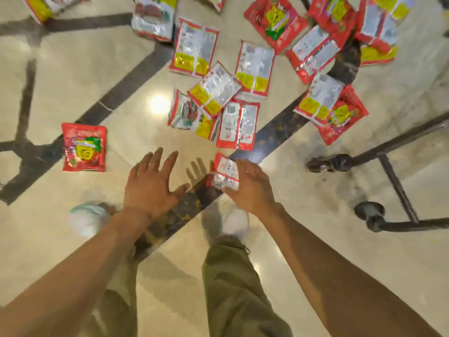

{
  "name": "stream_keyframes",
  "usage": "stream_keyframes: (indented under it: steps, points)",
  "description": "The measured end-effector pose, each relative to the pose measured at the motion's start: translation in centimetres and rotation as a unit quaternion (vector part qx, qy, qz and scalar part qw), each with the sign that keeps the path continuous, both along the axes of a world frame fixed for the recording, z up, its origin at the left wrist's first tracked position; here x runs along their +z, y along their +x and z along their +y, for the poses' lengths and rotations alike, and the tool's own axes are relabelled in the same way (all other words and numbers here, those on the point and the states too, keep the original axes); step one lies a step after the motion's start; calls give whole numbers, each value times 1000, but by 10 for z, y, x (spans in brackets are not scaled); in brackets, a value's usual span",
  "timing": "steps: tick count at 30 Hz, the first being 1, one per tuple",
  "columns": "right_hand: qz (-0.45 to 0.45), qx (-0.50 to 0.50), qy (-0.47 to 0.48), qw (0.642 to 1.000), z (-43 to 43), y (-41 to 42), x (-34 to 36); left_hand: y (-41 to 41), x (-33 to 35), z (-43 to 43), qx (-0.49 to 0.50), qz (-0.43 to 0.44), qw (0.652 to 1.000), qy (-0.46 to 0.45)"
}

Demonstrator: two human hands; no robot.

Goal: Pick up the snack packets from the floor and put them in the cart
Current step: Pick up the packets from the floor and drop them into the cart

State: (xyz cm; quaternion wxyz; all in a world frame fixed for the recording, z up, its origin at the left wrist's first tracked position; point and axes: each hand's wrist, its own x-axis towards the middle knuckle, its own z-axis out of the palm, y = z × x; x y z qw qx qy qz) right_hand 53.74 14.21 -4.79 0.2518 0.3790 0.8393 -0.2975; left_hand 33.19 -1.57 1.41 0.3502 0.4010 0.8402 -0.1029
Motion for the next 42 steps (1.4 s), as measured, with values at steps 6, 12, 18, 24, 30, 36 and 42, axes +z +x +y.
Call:
stream_keyframes:
  steps: [6,12,18,24,30,36,42]
  points:
    - [-56,29,56,996,-12,1,-158,16,-152,-43,-41,-38,997,-52]
    - [-170,19,66,983,-24,-19,-183,0,-187,-58,-23,-78,996,-44]
    - [-113,-64,-89,988,-27,-71,-127,-66,-136,-69,5,-83,996,-17]
    - [-2,-305,-219,927,-58,-183,-44,-160,-89,-98,93,-65,993,26]
    - [88,-365,-274,886,-111,-291,-52,-249,-105,-159,194,-46,979,39]
    - [108,-423,-320,841,-180,-349,-125,-298,-180,-222,296,-78,951,32]
    - [113,-438,-325,831,-215,-346,-185,-300,-264,-242,451,-44,890,57]
